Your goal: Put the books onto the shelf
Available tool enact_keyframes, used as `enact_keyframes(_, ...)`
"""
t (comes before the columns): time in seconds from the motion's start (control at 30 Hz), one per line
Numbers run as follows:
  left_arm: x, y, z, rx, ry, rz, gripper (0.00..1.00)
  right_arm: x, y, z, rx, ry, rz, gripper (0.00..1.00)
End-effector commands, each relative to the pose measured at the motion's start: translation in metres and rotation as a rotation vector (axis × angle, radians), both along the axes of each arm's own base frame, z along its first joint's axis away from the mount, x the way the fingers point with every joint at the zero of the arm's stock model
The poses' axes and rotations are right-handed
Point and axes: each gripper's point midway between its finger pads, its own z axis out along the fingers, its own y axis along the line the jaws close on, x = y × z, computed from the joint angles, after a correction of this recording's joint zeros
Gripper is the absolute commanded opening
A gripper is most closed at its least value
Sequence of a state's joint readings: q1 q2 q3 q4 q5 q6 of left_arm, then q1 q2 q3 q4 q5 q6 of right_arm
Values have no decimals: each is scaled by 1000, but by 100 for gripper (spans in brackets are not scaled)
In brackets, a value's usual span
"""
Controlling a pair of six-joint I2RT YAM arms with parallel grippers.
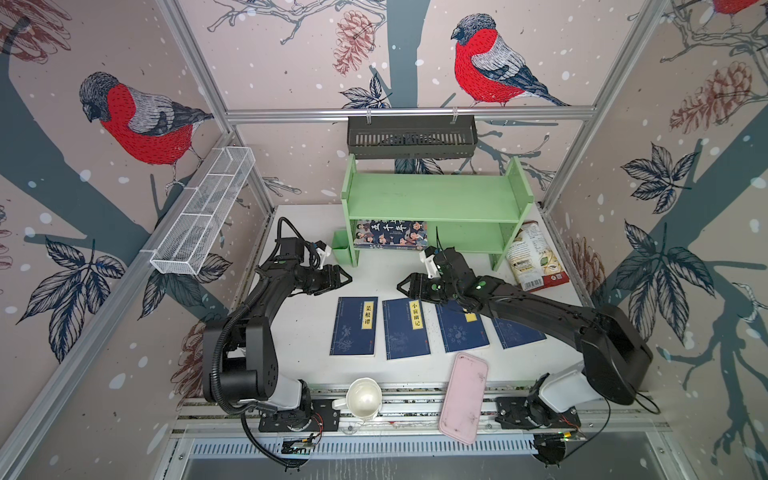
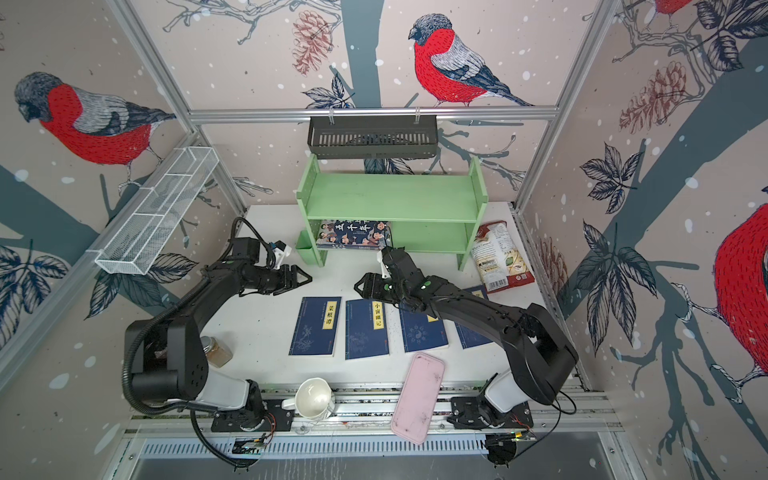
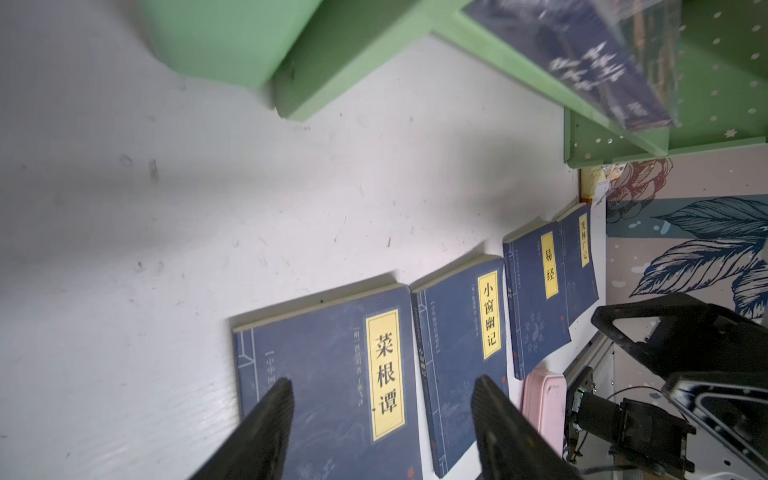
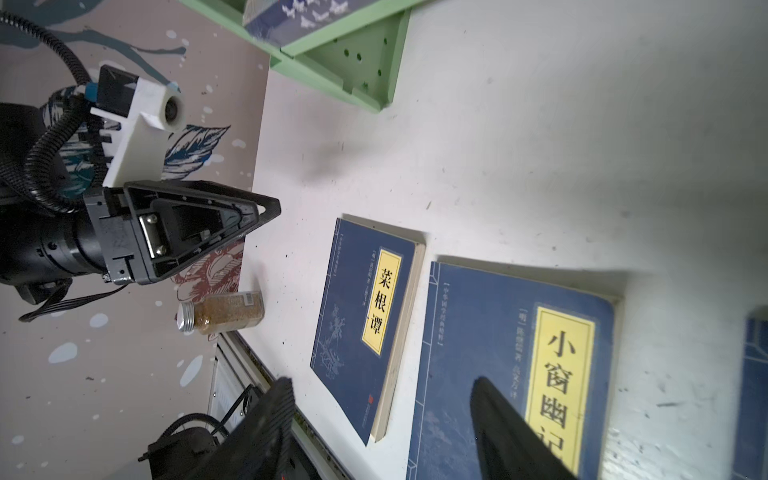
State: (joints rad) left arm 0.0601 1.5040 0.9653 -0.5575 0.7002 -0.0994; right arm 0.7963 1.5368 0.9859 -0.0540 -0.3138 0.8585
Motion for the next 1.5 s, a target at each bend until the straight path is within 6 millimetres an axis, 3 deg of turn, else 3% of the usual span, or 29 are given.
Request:
enact_keyframes(0.0,-17,5,-24,33,117,-23,67,-15,9,-15,-37,19,104,69)
enact_keyframes(0.37,-21,10,-54,28,237,77,64,-34,56,-29,36,98,238,67)
enact_keyframes(0.87,-33,17,-61,32,242,201,68,-48,78,-80,-39,222,273,65)
enact_keyframes(1.17,-50,15,-71,12,226,240,71,-49,96,-90,-36,254,311,64)
enact_keyframes(1.47,-57,13,-81,0,279,237,76,-47,97,-113,-100,301,306,62)
